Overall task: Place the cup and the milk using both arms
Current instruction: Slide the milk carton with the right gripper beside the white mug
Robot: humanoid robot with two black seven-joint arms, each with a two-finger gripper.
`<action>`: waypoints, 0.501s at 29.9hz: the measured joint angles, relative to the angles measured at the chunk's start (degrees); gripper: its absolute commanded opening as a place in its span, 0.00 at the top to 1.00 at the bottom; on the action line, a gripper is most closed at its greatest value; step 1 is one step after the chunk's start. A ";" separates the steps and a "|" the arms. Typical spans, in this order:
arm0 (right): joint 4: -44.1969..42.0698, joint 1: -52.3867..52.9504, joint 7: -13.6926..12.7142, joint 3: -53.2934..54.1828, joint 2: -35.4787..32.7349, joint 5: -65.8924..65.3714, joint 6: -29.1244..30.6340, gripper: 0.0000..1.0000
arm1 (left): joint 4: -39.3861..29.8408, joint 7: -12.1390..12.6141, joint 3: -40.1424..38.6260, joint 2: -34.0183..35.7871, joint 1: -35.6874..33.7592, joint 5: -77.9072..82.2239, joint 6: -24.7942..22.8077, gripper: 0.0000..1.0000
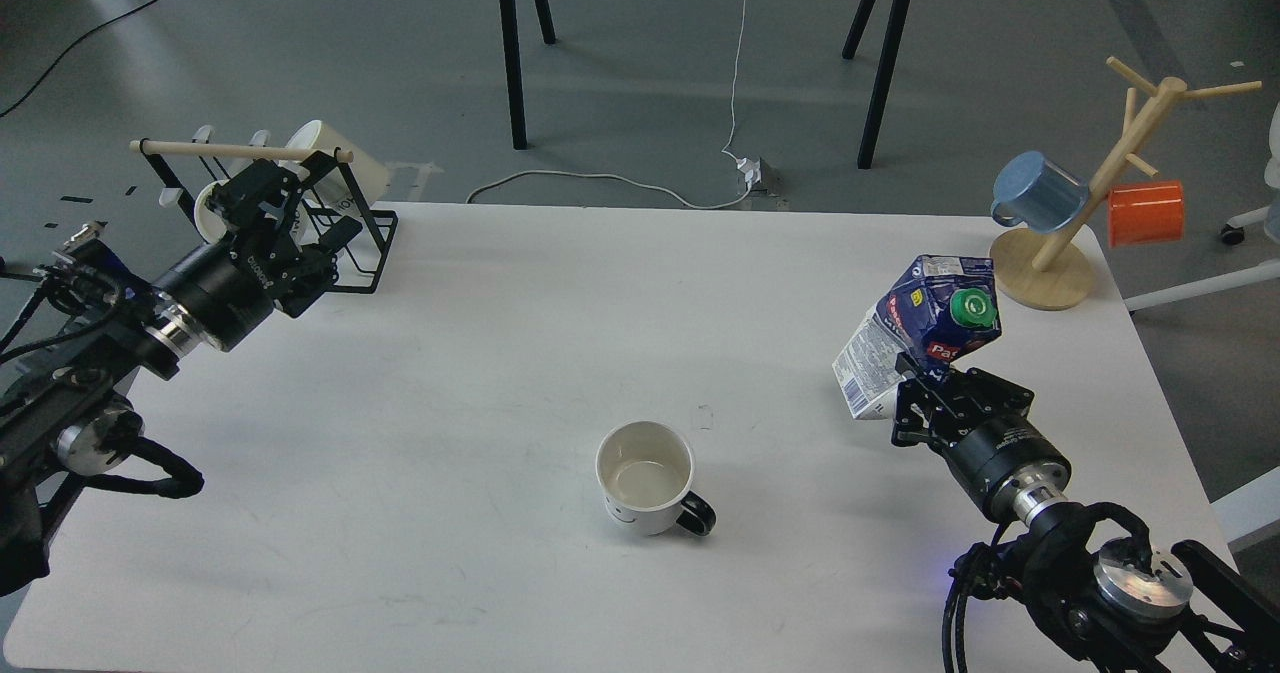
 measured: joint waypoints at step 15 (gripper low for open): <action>1.70 -1.38 0.75 -10.49 1.71 -7.16 0.02 0.81 | 0.40 0.00 0.03 0.03 0.00 0.48 0.00 0.14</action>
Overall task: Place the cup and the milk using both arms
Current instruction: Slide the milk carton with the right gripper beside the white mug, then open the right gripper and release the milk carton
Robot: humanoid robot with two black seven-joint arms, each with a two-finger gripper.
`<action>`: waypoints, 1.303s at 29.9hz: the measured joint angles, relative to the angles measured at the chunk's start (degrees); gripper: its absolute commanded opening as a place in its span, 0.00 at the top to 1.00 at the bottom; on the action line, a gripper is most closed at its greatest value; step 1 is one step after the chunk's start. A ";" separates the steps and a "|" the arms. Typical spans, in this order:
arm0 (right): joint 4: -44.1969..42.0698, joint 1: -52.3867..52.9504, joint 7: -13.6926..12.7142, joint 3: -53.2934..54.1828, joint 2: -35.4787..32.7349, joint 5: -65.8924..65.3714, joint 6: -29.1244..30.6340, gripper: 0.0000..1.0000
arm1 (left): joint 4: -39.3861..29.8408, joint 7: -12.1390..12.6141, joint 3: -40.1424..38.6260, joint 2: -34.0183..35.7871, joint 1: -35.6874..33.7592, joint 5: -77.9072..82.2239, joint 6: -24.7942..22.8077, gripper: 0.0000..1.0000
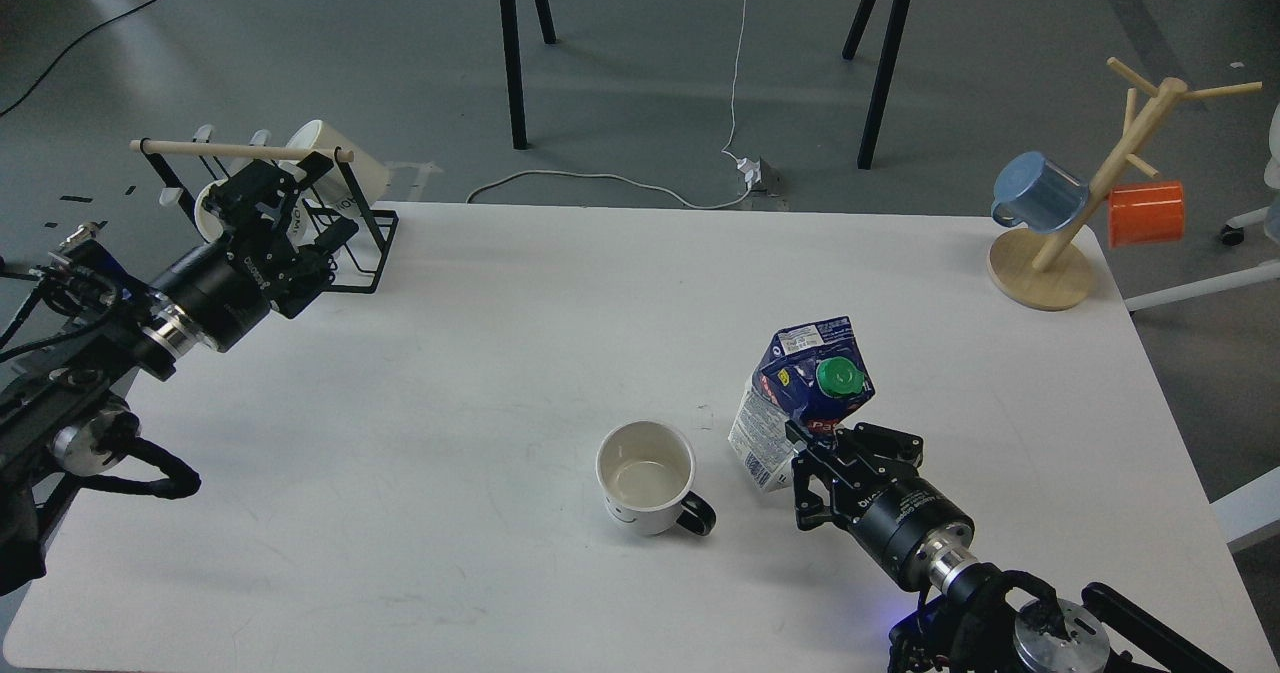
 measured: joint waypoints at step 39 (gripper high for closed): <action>0.50 -4.07 0.69 -2.38 1.69 -2.91 0.63 0.02 | 0.46 0.00 -0.03 0.02 0.01 0.75 0.00 0.14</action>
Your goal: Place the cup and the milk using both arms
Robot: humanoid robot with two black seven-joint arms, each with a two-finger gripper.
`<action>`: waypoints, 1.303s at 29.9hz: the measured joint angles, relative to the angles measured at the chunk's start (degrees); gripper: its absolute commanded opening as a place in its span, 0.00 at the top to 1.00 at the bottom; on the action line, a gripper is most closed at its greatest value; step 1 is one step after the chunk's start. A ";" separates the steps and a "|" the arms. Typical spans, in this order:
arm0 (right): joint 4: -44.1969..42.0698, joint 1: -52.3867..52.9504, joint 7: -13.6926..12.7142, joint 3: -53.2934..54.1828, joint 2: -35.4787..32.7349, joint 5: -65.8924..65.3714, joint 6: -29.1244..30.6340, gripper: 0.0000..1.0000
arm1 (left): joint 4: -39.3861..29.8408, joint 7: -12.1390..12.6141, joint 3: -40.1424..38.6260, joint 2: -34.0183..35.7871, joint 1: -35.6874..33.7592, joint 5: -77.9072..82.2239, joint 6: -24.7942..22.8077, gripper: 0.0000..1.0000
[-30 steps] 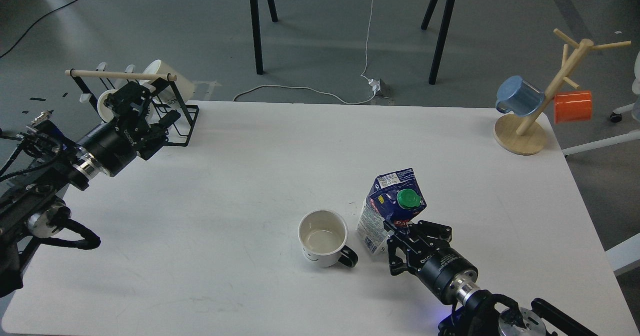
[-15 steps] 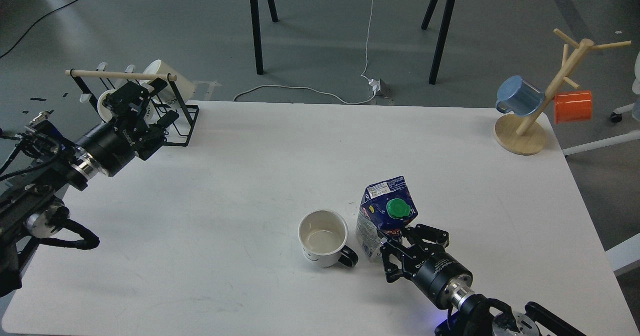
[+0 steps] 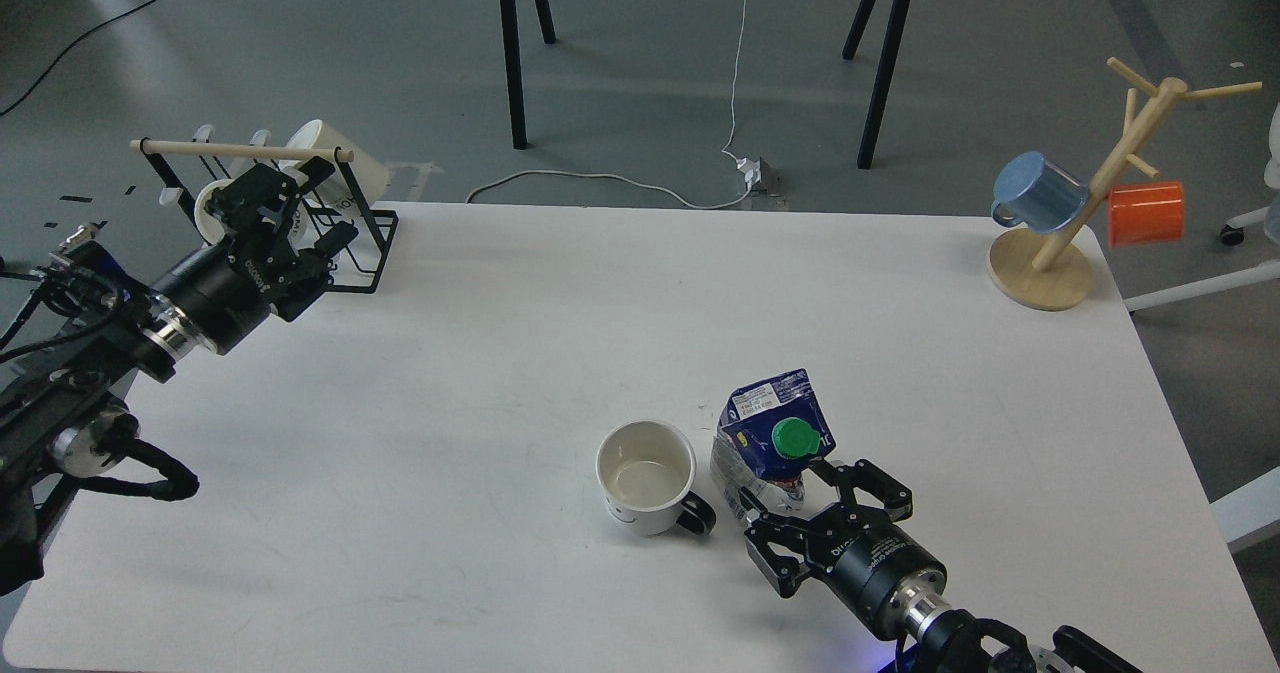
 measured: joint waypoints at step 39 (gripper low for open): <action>-8.40 1.91 0.03 27.80 -22.24 -4.45 27.89 0.02 | -0.01 0.00 -0.19 0.08 0.37 -0.09 0.00 0.14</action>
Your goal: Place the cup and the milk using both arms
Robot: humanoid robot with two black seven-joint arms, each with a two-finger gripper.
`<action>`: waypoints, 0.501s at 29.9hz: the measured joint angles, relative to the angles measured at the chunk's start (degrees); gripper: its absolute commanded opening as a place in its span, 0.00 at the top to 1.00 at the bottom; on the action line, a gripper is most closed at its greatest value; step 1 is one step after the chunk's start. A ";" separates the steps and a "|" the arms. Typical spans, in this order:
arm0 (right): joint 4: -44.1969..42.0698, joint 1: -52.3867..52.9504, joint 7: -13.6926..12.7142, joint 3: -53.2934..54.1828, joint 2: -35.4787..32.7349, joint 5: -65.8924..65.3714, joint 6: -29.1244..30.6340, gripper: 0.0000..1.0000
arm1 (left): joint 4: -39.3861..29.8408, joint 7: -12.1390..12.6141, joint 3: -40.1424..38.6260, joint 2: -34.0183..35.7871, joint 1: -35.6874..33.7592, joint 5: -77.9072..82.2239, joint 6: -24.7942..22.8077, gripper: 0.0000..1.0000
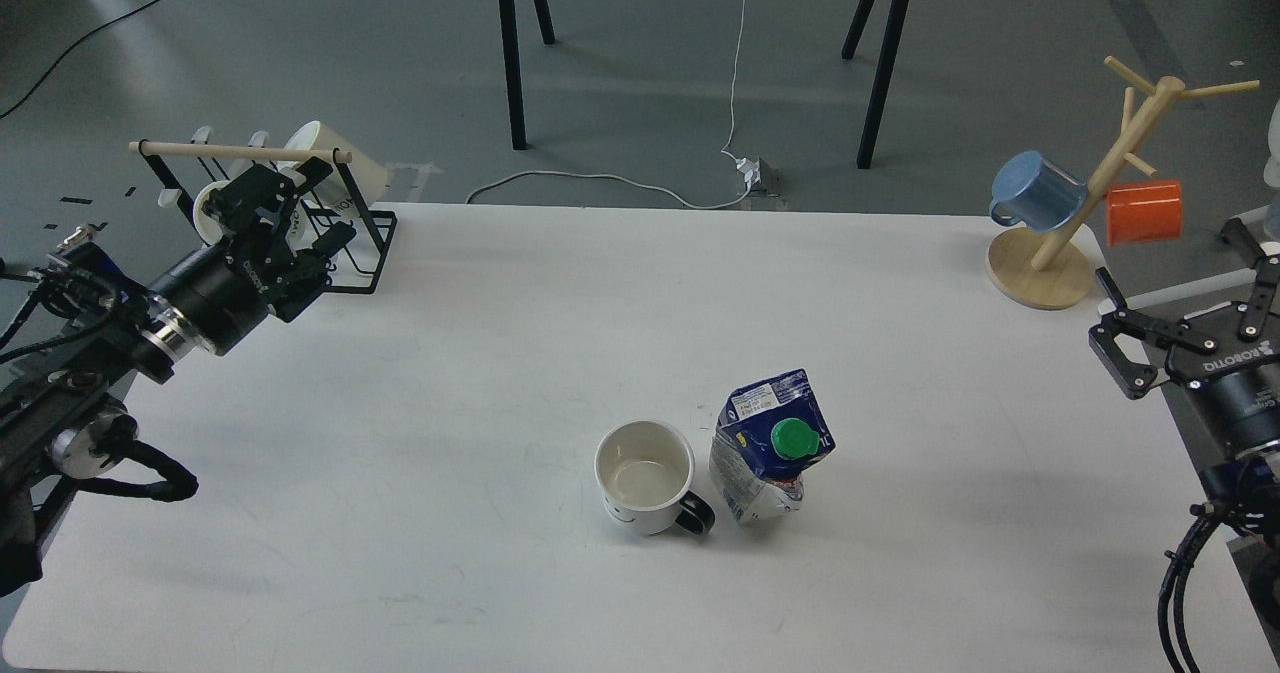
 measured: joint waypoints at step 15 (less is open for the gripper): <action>-10.07 25.61 0.73 -27.42 0.83 -1.37 0.00 0.02 | 1.24 0.00 -0.43 0.52 0.48 -0.69 0.00 0.14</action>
